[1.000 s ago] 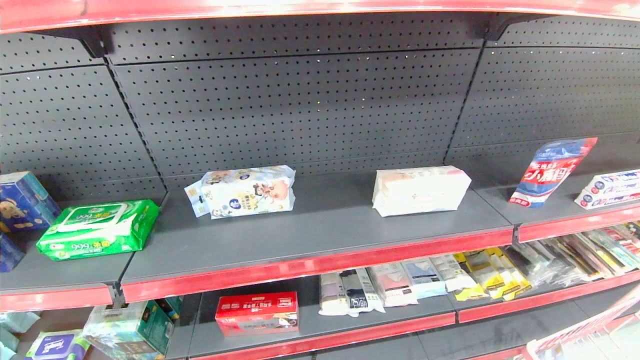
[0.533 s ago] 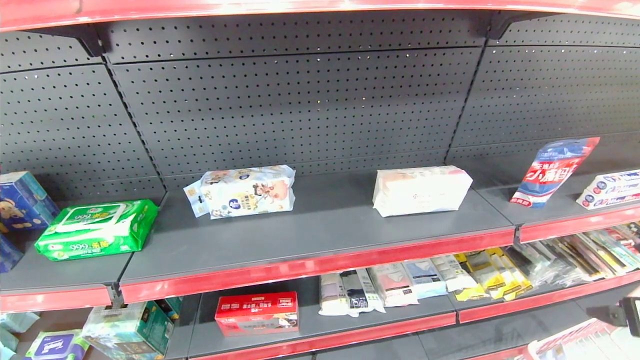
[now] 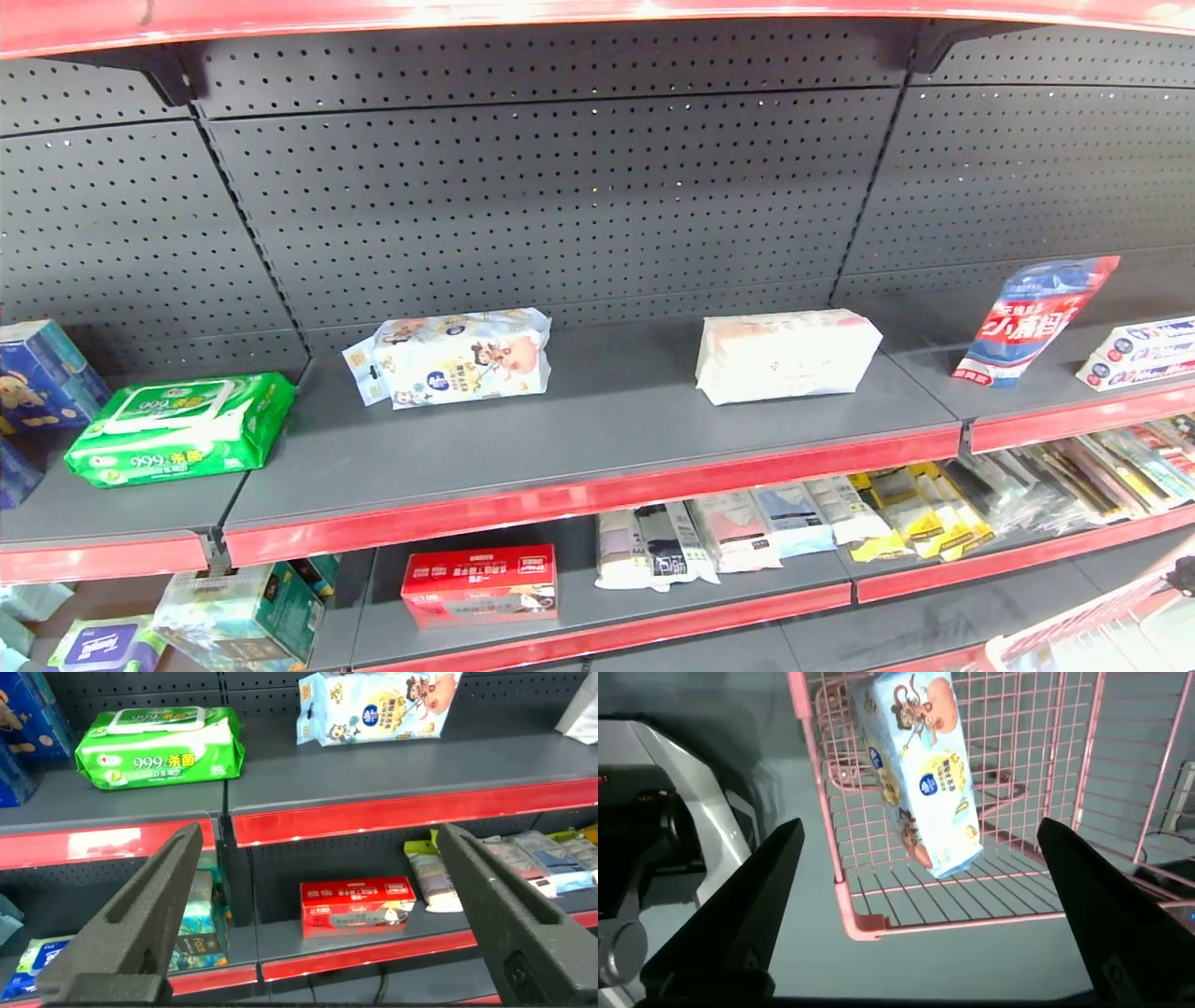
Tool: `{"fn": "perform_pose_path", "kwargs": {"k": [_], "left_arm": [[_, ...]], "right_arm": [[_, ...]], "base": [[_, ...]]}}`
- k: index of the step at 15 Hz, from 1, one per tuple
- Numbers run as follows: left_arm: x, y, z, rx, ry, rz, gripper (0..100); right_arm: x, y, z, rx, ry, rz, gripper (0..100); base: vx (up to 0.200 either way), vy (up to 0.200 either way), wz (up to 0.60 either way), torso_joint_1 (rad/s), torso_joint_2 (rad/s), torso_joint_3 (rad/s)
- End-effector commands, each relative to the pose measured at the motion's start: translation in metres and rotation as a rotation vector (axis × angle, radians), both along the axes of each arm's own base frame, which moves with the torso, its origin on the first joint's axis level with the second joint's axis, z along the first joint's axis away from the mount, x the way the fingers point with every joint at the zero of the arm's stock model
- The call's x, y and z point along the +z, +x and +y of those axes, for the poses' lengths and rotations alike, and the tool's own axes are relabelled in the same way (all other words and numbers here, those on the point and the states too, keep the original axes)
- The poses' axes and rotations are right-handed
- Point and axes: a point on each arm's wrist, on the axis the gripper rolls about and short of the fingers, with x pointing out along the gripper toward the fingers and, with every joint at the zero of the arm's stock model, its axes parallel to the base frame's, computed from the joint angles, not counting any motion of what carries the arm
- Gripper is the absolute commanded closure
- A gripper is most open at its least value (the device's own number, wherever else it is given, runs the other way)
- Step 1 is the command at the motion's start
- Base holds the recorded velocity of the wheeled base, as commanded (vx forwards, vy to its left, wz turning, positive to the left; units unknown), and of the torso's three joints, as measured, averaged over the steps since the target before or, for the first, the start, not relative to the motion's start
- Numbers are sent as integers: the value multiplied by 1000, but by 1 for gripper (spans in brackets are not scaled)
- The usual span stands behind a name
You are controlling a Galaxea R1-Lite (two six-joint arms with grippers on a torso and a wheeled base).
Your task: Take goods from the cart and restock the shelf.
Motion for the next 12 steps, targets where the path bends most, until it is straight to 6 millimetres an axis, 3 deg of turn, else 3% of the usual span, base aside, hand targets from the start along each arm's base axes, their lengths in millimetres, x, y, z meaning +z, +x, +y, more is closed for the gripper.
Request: {"fn": "perform_pose_path", "kwargs": {"k": [1, 8, 12], "left_arm": [[0, 0, 0, 0, 0, 0, 0], [0, 0, 0, -1, 0, 0, 0], [0, 0, 0, 0, 0, 0, 0]], "right_arm": [[-13, -6, -10, -25, 35, 44, 0], [-17, -12, -17, -6, 27, 66, 0], [-17, -14, -18, 15, 19, 77, 0]], "base": [[0, 0, 0, 0, 0, 0], [0, 0, 0, 0, 0, 0], [0, 0, 0, -96, 212, 117]]}}
